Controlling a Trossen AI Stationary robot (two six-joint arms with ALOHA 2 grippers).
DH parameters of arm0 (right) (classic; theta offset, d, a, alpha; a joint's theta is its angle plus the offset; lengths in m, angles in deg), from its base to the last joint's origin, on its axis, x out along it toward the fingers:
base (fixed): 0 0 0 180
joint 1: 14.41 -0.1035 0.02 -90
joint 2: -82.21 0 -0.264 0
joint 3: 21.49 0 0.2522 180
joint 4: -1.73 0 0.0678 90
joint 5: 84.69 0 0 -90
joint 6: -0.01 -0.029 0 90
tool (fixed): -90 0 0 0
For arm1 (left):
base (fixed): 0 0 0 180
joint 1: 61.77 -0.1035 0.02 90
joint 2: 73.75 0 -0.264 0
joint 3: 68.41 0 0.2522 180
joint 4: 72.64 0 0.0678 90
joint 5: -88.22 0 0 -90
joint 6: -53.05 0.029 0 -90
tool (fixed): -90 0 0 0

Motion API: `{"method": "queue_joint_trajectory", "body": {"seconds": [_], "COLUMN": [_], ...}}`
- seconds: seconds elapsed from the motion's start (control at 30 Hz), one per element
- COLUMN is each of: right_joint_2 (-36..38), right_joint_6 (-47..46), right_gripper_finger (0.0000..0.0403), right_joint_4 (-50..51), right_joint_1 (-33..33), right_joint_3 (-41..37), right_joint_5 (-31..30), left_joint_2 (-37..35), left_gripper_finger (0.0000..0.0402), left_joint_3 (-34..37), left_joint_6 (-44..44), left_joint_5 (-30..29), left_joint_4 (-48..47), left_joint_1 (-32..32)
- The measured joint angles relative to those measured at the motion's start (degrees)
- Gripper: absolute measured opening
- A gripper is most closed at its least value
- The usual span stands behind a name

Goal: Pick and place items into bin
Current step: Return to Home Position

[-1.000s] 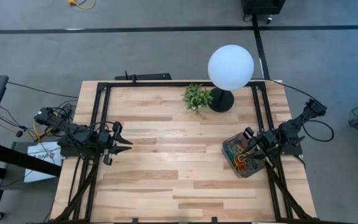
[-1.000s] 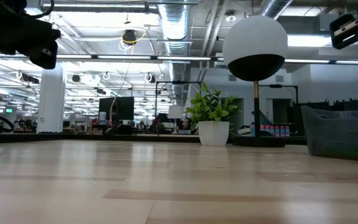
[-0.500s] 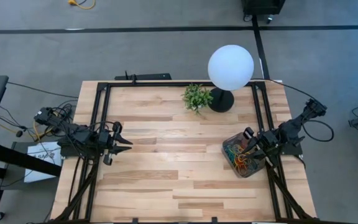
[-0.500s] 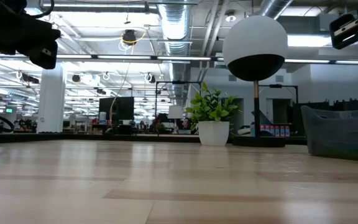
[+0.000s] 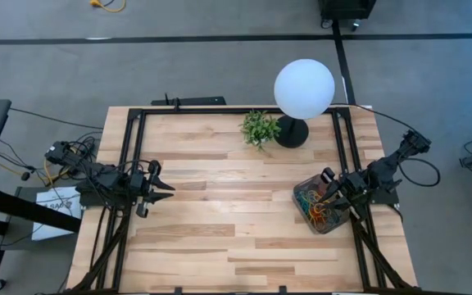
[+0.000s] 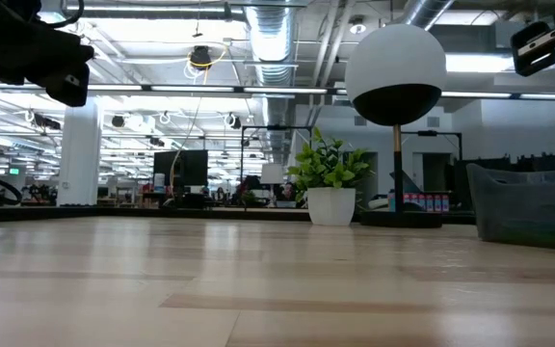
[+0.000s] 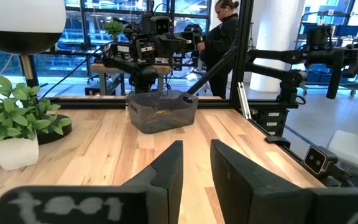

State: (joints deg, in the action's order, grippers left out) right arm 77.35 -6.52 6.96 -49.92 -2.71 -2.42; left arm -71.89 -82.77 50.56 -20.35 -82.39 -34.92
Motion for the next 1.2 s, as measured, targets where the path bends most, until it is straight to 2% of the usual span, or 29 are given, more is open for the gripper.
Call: {"method": "queue_joint_trajectory", "body": {"seconds": [1.2], "right_joint_2": [0.0], "right_joint_6": [0.0], "right_gripper_finger": [0.0071], "right_joint_4": [0.0], "right_joint_1": [0.0], "right_joint_3": [0.0], "right_joint_5": [-0.02], "left_joint_2": [0.01], "left_gripper_finger": [0.007], "left_joint_3": [0.0], "left_joint_6": [-0.22], "left_joint_5": [0.0], "left_joint_4": [0.0], "left_joint_1": [-0.02]}}
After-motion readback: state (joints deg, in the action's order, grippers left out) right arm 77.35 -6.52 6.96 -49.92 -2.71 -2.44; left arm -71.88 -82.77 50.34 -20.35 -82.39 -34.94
